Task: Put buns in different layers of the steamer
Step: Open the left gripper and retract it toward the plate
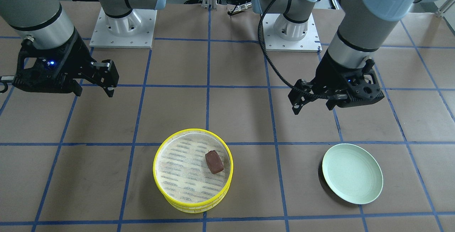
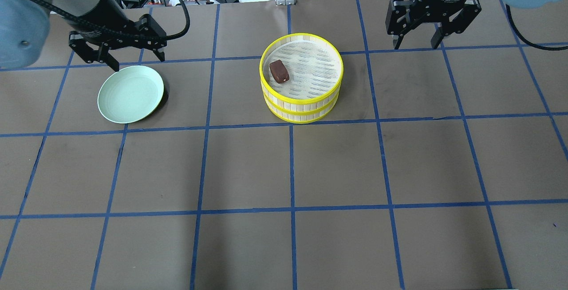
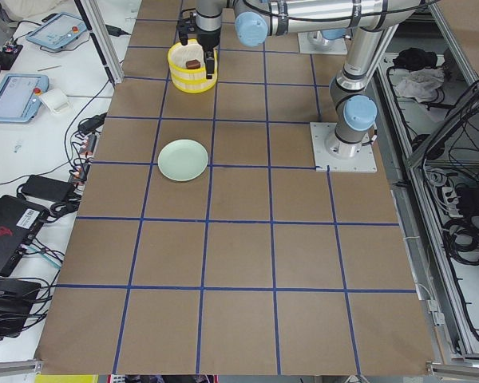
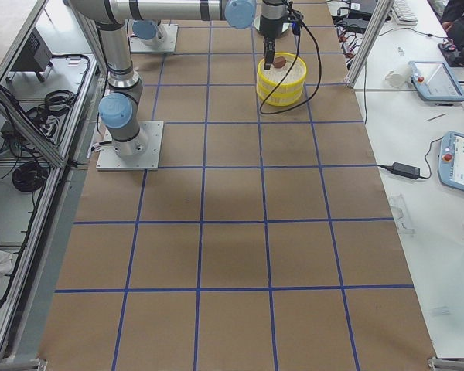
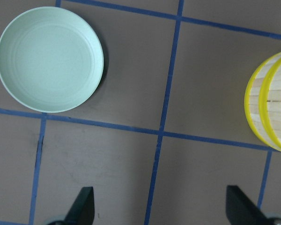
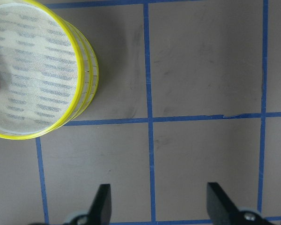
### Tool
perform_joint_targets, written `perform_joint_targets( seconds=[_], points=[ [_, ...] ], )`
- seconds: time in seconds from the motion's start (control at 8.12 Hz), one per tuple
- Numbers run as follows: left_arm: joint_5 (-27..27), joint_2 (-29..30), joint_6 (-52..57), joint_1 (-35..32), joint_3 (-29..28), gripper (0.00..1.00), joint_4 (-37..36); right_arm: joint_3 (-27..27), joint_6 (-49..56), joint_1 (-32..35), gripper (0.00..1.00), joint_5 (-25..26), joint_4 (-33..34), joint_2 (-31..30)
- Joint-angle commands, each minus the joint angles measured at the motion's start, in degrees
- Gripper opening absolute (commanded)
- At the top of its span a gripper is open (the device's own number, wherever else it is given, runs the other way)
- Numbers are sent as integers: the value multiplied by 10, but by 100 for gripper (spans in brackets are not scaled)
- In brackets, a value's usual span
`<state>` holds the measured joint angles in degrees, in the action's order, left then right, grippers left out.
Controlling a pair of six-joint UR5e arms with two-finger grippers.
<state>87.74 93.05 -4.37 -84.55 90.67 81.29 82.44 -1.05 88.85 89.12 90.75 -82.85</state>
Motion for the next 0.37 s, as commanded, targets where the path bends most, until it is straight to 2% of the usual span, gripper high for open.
perform_joint_targets(
  seconds=[0.0,0.25],
  points=[
    [16,-48,9,14,37,100,46,0,0,1,75,1,0,0],
    [26,-65,9,13,46,100,51,0,0,1,75,0,0,0]
  ],
)
